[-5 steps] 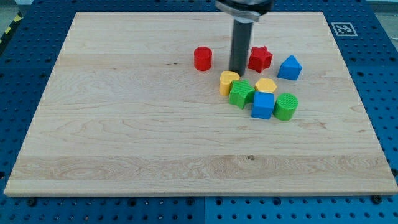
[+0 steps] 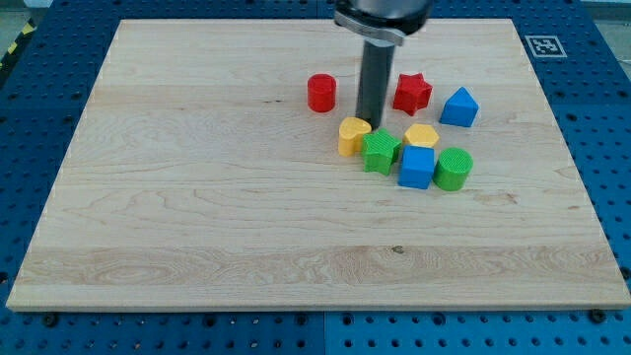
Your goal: Move the yellow heart to the left side of the green star
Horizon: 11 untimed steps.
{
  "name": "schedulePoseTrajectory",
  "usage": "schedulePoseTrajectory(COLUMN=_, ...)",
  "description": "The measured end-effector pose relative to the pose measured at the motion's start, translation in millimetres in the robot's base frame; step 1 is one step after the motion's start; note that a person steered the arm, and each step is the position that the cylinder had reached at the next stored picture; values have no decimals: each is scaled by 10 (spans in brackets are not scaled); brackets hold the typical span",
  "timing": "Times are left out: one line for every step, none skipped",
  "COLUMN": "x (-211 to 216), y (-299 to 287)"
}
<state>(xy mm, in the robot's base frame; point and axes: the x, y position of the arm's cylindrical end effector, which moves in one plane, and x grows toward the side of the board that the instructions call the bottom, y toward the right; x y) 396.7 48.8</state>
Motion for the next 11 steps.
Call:
schedulePoseTrajectory(x=-83, y=-238)
schedulePoseTrajectory(x=158, y=-376)
schedulePoseTrajectory(x=220, y=-443)
schedulePoseTrajectory(x=34, y=-312)
schedulePoseTrajectory(x=10, y=64)
schedulePoseTrajectory(x=10, y=68)
schedulePoseTrajectory(x=120, y=68)
schedulePoseTrajectory(x=180, y=-14)
schedulePoseTrajectory(x=185, y=-208)
schedulePoseTrajectory(x=252, y=-353)
schedulePoseTrajectory(x=463, y=-502)
